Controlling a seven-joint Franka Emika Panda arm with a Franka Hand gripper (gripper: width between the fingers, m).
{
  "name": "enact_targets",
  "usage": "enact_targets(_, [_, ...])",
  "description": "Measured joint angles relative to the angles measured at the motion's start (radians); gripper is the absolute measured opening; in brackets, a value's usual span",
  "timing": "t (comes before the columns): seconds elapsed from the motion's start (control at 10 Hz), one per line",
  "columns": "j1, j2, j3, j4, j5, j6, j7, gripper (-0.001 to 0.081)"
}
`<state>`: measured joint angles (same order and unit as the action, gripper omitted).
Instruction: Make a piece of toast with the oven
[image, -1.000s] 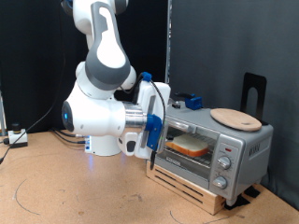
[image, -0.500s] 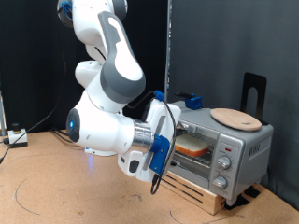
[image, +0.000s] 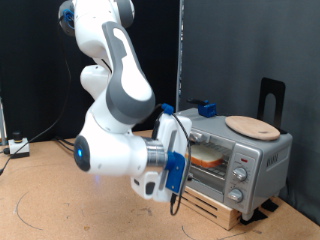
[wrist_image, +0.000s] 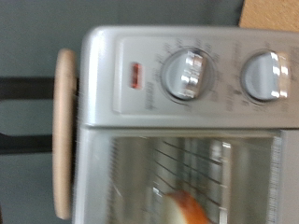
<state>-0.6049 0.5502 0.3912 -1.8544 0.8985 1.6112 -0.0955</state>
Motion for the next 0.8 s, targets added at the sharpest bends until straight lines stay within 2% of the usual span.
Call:
enact_targets(0.3, [0.046,0.097,-0.001,0.048,-0.101,0.060,-0.054,0.0809])
enact_targets(0.6, [0.072,0.160,0.002,0.062,-0.098,0.129,-0.063,0.0809])
enact_targets(0.8, [0.088,0.197,0.013,0.078,-0.090,0.133,-0.060,0.0809])
